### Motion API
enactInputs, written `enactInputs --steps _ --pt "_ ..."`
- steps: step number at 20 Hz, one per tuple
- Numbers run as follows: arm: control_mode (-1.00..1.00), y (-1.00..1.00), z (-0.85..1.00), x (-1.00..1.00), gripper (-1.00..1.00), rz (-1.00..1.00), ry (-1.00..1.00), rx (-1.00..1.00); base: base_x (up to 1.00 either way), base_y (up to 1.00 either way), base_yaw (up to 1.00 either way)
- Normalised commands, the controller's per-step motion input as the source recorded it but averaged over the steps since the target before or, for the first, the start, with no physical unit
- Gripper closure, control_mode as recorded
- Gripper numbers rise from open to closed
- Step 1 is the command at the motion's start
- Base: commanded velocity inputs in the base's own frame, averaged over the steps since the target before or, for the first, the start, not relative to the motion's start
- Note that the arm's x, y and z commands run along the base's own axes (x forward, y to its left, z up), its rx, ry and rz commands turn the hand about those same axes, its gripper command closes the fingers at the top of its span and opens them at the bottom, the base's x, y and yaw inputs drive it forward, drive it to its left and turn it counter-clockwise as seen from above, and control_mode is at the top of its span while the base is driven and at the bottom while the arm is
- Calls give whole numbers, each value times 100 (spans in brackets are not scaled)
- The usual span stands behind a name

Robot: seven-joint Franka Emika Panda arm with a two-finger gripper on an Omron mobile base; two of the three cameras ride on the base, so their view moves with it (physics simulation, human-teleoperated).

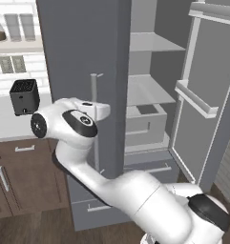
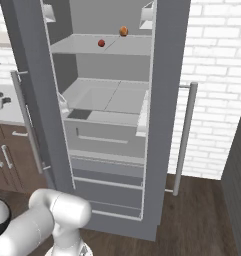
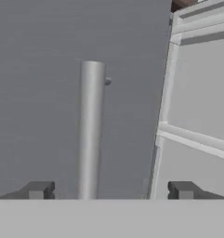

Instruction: Take the strawberry from the fridge and place it on top of the pancake, located on the dining counter.

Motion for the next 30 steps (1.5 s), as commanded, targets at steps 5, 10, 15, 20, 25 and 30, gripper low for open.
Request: enactInputs --steps 5,10,15,20,25,30 --pt "-100 -42 4 -88 -100 2 -10 26 0 0 0" --pt "-100 -86 3 -36 -100 1 0 48 0 0 0" --pt "-100 -100 0 -34 -100 1 9 57 0 0 0" --pt "-100 -99 -5 3 -100 3 25 73 0 0 0" --pt "-100 -83 -31 58 -100 18 18 92 0 0 0" --pt "-100 -23 -5 100 -100 21 32 64 0 0 0"
